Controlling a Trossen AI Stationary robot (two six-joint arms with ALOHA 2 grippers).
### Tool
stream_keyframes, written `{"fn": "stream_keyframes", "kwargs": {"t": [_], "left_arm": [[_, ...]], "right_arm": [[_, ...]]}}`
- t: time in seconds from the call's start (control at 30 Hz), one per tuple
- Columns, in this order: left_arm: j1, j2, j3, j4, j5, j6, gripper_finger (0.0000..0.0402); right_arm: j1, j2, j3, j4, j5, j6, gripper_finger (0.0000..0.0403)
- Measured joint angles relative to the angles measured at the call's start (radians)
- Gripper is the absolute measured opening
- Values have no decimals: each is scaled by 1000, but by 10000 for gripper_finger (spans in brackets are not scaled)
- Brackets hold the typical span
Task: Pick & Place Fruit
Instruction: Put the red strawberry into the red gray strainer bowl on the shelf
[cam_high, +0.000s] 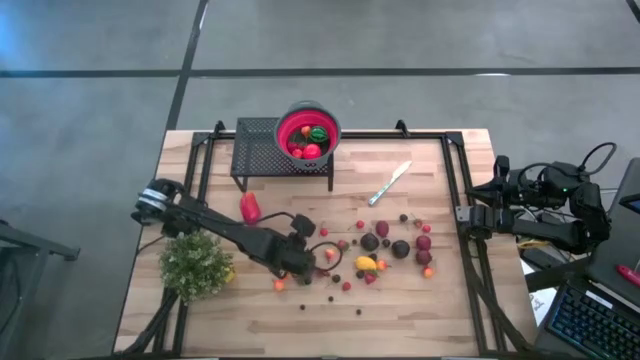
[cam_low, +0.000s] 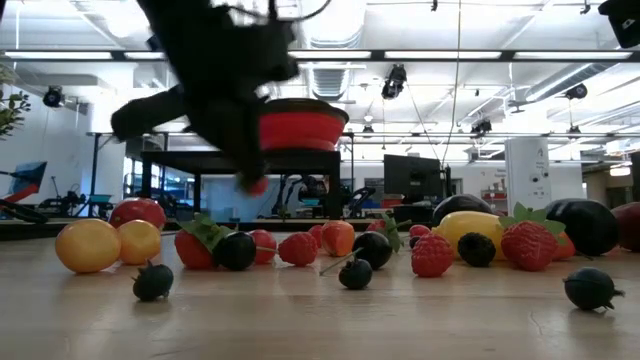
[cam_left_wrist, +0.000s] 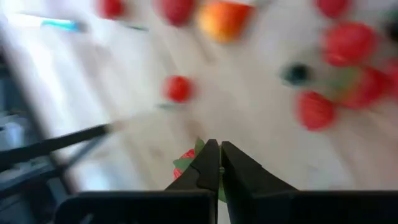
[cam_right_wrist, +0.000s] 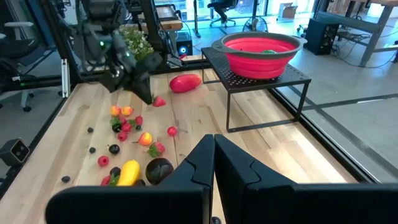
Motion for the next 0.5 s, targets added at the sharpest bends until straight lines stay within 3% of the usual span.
{"fn": "stream_keyframes", "kwargs": {"t": [0.2,0.5], "left_arm": [[21,-3,93,71,-164,17,7],[132,-31,262,138,-233,77,7]], "right_arm": [[0,0,0,0,0,-1,8],[0,0,0,0,0,-1,8]]}}
